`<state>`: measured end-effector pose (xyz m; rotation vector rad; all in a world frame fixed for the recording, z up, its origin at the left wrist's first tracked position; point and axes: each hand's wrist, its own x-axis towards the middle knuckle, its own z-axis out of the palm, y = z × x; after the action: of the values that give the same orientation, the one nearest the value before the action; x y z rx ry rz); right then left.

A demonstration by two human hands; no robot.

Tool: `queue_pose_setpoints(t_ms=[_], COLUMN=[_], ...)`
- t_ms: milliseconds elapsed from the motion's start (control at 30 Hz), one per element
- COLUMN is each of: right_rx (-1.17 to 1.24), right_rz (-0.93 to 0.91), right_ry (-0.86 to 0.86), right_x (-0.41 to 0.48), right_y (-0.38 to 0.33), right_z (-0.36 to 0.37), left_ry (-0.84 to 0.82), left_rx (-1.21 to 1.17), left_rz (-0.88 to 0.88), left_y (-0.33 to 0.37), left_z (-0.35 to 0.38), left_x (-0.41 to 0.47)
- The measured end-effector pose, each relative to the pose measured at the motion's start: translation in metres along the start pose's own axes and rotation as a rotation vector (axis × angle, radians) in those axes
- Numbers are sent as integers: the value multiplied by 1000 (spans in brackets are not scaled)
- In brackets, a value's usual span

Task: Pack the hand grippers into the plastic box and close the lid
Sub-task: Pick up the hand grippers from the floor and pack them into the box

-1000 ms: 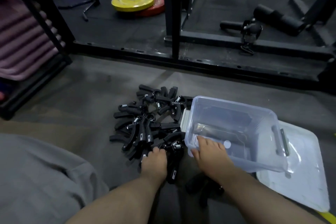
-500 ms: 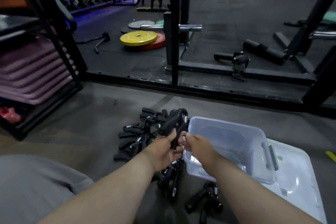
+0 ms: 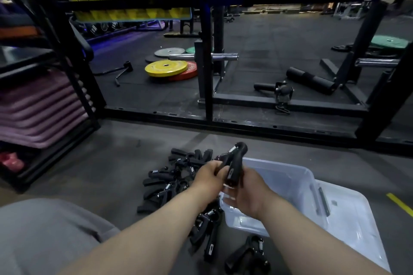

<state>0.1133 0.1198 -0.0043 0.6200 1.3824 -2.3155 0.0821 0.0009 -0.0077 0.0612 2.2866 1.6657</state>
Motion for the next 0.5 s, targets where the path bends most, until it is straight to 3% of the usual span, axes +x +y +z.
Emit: queue_pose_setpoints(t_ms=[67,133,300,500], right_rx=[154,161,-355,-364], right_rz=[-30,-88,-138,-72], right_ry=[-16,-14,148,487], right_x=[-4,-8,-14,8], right_y=[-5,-9,-16,-10], right_z=[-5,-8,-14,-48], left_ry=[137,191,41,-242], left_rx=[137,175,218,385], left_rz=[107,172,182,-22], left_y=[3,-1,-16,-28], left_z=[4,8,14,11], left_x=[-5,-4,3,14])
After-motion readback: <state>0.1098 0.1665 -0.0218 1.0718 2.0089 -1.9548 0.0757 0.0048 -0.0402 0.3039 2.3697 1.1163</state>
